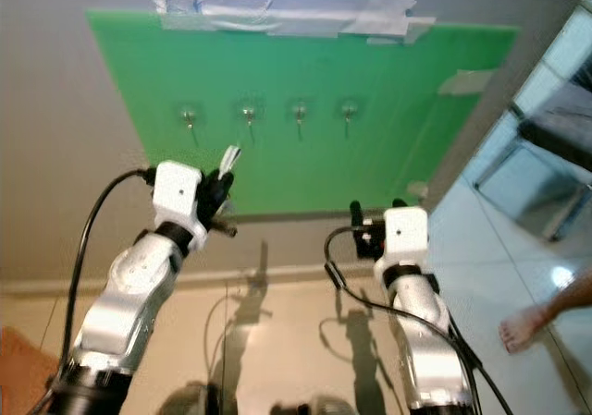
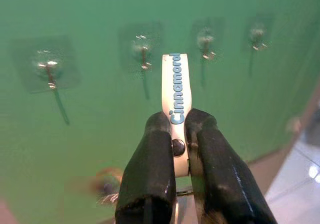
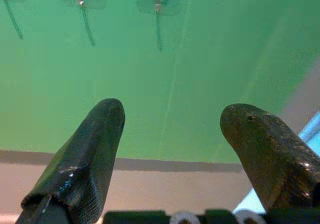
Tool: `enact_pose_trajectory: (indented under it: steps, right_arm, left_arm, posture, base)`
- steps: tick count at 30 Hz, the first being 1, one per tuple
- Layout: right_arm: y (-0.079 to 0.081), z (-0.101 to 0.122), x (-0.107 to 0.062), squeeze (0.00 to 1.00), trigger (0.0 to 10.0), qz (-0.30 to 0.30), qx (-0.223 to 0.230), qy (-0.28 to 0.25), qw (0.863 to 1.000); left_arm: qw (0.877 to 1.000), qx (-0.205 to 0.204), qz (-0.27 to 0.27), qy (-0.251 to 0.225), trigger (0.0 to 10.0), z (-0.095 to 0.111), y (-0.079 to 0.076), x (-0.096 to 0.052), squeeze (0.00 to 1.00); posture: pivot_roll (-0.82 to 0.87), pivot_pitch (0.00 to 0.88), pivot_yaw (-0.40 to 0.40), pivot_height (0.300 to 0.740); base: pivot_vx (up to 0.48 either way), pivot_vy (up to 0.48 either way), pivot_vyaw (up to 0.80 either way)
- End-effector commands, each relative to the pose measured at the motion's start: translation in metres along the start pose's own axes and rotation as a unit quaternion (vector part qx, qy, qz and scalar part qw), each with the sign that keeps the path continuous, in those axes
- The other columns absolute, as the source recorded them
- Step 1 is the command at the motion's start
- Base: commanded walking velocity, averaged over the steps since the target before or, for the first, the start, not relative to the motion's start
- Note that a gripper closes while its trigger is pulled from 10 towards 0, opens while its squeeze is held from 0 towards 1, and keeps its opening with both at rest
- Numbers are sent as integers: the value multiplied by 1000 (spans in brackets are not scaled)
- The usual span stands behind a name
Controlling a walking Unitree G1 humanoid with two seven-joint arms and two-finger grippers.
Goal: Hang keys on a hook
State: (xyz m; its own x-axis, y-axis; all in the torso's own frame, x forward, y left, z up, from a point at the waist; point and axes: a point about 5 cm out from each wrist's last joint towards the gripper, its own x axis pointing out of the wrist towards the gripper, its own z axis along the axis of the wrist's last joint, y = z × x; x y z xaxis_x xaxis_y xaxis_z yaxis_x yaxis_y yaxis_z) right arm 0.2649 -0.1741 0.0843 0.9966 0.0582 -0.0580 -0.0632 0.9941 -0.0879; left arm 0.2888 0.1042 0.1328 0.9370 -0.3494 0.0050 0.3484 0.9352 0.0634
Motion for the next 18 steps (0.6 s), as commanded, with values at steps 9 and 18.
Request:
enact_pose_trajectory:
  steps: [9,18]
  right_arm:
    - [8,1,6,192,10000,23,-2,6,1000]
    - [11,-5,4,149,10000,26,6,17,999]
  left_arm:
    - [1000,23,20,-2,0,4,6,-5,0]
    - [1000,-24,-11,-8,0,16,0,-4,0]
  posture:
    - [-77,102,-43,740]
    - [-82,109,-37,740]
  base:
    - [278,-387,790]
    - [135,-160,258]
